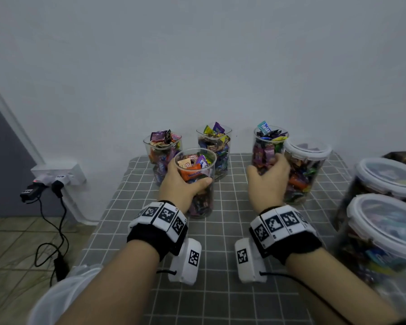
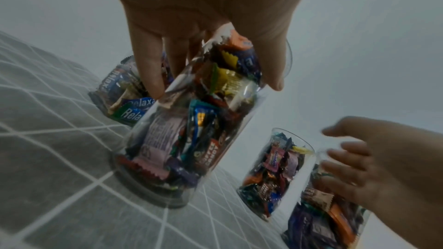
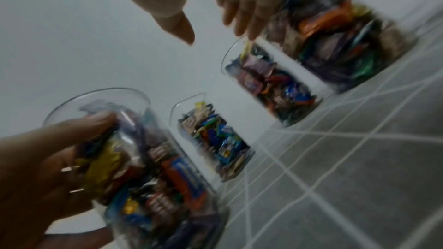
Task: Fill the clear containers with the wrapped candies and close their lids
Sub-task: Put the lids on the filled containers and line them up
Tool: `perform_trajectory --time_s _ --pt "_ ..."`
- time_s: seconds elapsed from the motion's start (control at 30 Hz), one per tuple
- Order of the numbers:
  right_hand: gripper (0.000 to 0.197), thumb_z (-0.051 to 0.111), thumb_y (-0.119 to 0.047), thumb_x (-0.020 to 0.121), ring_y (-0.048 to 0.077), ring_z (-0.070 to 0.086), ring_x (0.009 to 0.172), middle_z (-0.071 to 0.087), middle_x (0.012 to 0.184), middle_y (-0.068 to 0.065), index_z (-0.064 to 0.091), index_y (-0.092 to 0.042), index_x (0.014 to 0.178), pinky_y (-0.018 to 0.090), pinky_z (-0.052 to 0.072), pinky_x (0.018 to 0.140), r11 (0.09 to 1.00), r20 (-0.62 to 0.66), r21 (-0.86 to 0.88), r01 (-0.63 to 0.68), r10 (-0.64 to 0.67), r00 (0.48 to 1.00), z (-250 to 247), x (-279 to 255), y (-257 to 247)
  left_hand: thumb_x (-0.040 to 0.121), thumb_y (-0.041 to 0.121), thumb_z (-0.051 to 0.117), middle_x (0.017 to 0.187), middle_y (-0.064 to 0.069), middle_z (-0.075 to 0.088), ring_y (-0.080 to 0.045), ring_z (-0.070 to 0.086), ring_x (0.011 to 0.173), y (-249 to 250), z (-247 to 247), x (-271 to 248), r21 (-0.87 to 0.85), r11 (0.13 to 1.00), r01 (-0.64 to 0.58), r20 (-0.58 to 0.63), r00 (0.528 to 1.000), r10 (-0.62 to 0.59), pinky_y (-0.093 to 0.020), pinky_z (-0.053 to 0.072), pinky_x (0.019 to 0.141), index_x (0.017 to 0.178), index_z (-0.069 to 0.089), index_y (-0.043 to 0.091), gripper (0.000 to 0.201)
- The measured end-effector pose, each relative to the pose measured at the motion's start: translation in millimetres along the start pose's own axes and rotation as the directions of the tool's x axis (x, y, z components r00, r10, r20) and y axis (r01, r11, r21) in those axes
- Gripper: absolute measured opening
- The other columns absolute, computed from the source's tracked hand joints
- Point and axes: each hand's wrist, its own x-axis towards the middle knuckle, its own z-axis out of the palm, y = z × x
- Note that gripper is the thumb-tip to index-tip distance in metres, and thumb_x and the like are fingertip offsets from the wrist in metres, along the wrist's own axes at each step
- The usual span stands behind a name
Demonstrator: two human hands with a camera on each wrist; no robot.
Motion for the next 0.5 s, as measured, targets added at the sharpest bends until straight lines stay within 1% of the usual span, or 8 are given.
perform_trajectory --time_s 0.07,0.1,0.13,0.23,0.33,0.4,0.5 --pt "0.079 0.066 -0.018 0.082 0.028 0.029 0.135 0.029 0.147 0.016 0.022 -0.001 0.146 0.036 0.023 0.111 0.991 0.113 -0.008 -0.133 0.133 0.985 15 5 -1 0.064 0.033 0.085 0.13 0.003 0.053 -0.017 0.051 0.118 -1 0 0 -0.005 1.0 -0.002 0.0 1.0 0.002 -0.04 0.041 0.105 0.139 0.033 0.024 0.091" --pt "0.086 0.067 -0.02 0.082 0.029 0.023 0.14 0.023 0.151 0.016 0.015 -0.001 0.148 0.037 0.019 0.114 0.981 0.13 -0.007 -0.192 0.191 0.973 22 8 -1 0.064 0.034 0.085 0.131 0.002 0.053 -0.017 0.051 0.118 -2 0 0 -0.004 1.0 -0.002 0.003 1.0 0.002 -0.04 0.041 0.105 0.139 0.033 0.024 0.092" --pt "0.091 0.069 -0.022 0.081 0.029 0.021 0.141 0.02 0.153 0.017 0.01 -0.001 0.149 0.039 0.018 0.116 0.972 0.121 -0.004 -0.233 0.232 0.965 28 13 -1 0.064 0.034 0.085 0.131 0.002 0.052 -0.018 0.051 0.118 -3 0 0 -0.001 1.0 0.001 0.006 1.0 -0.001 -0.04 0.041 0.105 0.139 0.032 0.024 0.092" --pt "0.099 0.073 -0.026 0.078 0.033 0.026 0.139 0.025 0.151 0.02 0.009 0.0 0.148 0.042 0.021 0.114 0.955 0.011 -0.034 -0.295 0.295 0.955 41 32 0 0.064 0.036 0.084 0.131 0.002 0.052 -0.017 0.051 0.119 -2 0 0 0.01 1.0 0.003 0.015 1.0 -0.003 -0.039 0.041 0.105 0.139 0.032 0.024 0.093" --pt "0.103 0.075 -0.028 0.076 0.037 0.03 0.135 0.028 0.148 0.023 0.007 -0.001 0.148 0.043 0.023 0.11 0.95 -0.06 -0.071 -0.303 0.299 0.952 50 46 2 0.064 0.038 0.084 0.129 0.006 0.052 -0.014 0.05 0.118 -2 -1 0 0.02 1.0 0.008 0.02 1.0 -0.009 -0.038 0.04 0.106 0.14 0.031 0.026 0.094" --pt "0.103 0.075 -0.028 0.076 0.037 0.033 0.134 0.031 0.146 0.024 0.007 -0.002 0.149 0.043 0.024 0.108 0.951 -0.096 -0.078 -0.299 0.292 0.952 55 54 5 0.064 0.038 0.083 0.129 0.007 0.051 -0.014 0.049 0.117 -1 -2 -1 0.016 1.0 0.016 0.025 1.0 -0.016 -0.037 0.04 0.106 0.14 0.031 0.026 0.093" --pt "0.097 0.072 -0.024 0.079 0.038 0.038 0.13 0.036 0.142 0.025 0.009 -0.002 0.148 0.044 0.029 0.105 0.946 -0.122 -0.09 -0.313 0.301 0.946 59 64 8 0.064 0.038 0.083 0.132 0.005 0.05 -0.015 0.049 0.12 0 -3 0 0.017 1.0 0.022 0.031 0.999 -0.023 -0.036 0.039 0.106 0.14 0.031 0.027 0.092"
